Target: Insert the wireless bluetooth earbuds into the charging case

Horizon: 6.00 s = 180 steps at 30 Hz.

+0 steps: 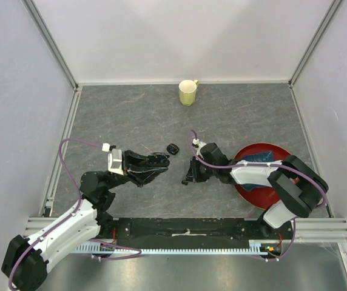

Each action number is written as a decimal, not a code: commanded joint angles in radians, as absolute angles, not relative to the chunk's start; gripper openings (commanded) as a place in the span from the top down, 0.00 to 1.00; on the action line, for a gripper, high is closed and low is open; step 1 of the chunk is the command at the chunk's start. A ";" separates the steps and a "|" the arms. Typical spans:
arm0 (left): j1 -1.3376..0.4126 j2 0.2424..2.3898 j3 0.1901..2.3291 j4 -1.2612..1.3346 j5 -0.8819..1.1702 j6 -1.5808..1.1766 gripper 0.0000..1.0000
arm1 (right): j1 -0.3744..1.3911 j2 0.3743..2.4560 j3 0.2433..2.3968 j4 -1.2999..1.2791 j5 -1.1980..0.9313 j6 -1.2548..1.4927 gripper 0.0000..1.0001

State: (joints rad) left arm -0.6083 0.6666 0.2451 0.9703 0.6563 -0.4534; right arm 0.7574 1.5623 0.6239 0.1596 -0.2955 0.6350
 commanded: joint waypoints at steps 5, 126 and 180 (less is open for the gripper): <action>-0.611 0.667 0.250 0.985 0.647 -0.422 0.98 | 0.762 1.507 0.597 0.221 -0.257 0.643 0.97; -0.629 0.920 0.365 1.163 0.934 -0.532 0.98 | 0.805 1.164 1.256 -0.206 -0.821 0.229 1.00; -0.649 0.861 0.330 1.115 0.799 -0.465 0.98 | 0.946 1.197 1.304 -0.427 -0.488 0.084 0.66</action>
